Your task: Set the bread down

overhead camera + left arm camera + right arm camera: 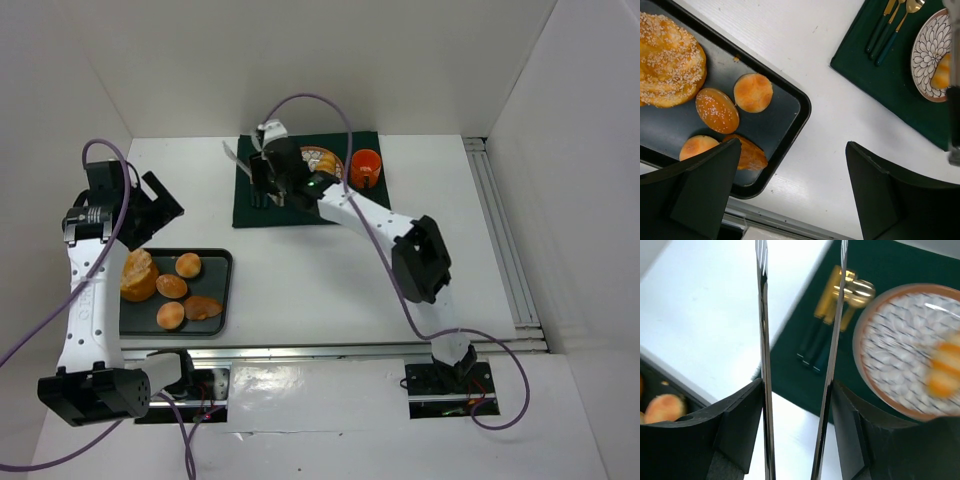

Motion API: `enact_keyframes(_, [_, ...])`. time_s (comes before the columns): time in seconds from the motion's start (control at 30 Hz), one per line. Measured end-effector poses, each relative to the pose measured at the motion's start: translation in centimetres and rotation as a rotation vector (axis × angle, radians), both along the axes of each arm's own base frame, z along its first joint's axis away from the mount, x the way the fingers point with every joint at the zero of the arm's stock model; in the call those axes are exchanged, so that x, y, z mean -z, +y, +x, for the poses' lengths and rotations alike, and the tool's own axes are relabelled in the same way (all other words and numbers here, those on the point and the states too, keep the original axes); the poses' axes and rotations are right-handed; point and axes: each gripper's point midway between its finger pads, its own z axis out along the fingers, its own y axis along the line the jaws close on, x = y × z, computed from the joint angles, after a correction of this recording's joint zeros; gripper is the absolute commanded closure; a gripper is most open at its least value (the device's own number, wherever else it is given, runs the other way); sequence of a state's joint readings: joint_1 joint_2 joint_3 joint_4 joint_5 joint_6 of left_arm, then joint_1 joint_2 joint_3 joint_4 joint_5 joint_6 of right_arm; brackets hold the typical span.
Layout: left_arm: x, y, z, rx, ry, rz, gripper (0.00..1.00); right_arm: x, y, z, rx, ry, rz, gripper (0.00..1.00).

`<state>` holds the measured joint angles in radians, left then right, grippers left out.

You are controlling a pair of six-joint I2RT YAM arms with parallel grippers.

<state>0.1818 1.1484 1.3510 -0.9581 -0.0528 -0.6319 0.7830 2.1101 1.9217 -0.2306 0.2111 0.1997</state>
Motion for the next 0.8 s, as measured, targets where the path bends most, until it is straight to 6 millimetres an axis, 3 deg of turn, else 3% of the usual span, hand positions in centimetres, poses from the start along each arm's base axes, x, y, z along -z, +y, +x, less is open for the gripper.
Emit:
enact_keyframes(0.17, [0.6, -0.4, -0.5, -0.008, -0.004, -0.023, 0.01, 3.9, 6.4, 0.5, -0.074, -0.020, 0.054, 0.38])
enact_keyframes(0.33, [0.7, -0.9, -0.9, -0.011, -0.017, -0.049, 0.01, 9.2, 11.6, 2.8, -0.090, -0.042, 0.117, 0.38])
enact_keyframes(0.37, [0.7, -1.0, -0.9, -0.014, -0.022, -0.057, 0.01, 10.3, 12.0, 3.0, -0.089, -0.041, 0.123, 0.21])
enact_keyframes(0.4, [0.7, -1.0, -0.9, -0.014, -0.025, -0.062, 0.01, 11.5, 12.4, 3.2, -0.089, -0.034, 0.133, 0.12])
enact_keyframes(0.47, [1.1, -1.2, -1.1, -0.009, -0.020, -0.071, 0.01, 13.1, 13.2, 3.4, -0.107, -0.031, 0.150, 0.00])
enact_keyframes(0.6, [2.0, -1.5, -1.3, -0.004, 0.002, -0.082, 0.01, 13.5, 14.9, 3.4, -0.161, -0.032, 0.198, 0.00])
enact_keyframes(0.67, [2.3, -1.4, -1.4, -0.005, 0.010, -0.083, 0.01, 12.6, 15.1, 3.0, -0.188, -0.039, 0.216, 0.00])
enact_keyframes(0.8, [3.1, -0.8, -1.0, -0.027, 0.045, -0.074, 0.01, 9.9, 13.3, 1.8, -0.201, -0.025, 0.210, 0.00])
